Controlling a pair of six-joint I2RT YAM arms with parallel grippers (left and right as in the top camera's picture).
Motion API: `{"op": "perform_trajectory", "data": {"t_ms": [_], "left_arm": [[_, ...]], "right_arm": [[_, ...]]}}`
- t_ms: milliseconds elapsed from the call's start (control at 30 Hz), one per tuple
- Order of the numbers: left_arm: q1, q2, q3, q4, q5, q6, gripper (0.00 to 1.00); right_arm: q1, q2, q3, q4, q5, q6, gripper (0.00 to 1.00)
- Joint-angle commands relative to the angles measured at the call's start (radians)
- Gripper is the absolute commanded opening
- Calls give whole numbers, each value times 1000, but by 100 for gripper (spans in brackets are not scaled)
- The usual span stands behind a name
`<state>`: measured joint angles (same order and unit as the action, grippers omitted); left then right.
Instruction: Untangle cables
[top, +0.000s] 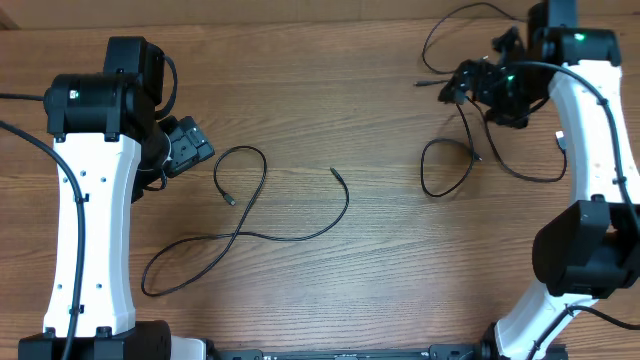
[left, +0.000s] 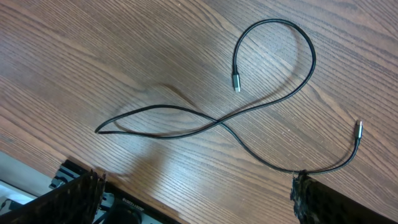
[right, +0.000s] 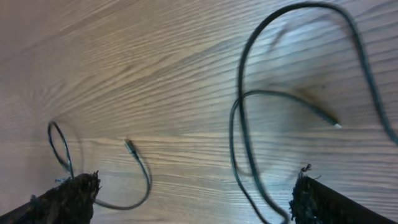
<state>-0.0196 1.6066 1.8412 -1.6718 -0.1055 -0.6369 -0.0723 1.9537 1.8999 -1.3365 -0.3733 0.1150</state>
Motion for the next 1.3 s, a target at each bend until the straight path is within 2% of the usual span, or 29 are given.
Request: {"op": "perform_trajectory", "data": {"t_ms": [0,200,533,767,1167,1267], "left_arm": [[0,2,-5,1,2,5,100],[0,2,-5,1,2,5,100],[0,2,-5,2,2,5,100],[0,2,-5,2,2,5,100],[0,2,-5,2,2,5,100],[0,2,-5,2,2,5,99]], "right_arm": [[10,-12,-6,-5,13,-7,100],[7,-13,22,-60,14,22,100],[4,-58,220,-246,13,22,100],[6,-97,239,-325,13,22,100],[8,-97,228,-336,-11,17,100],[10,-96,220,-288,61,11,100]]}}
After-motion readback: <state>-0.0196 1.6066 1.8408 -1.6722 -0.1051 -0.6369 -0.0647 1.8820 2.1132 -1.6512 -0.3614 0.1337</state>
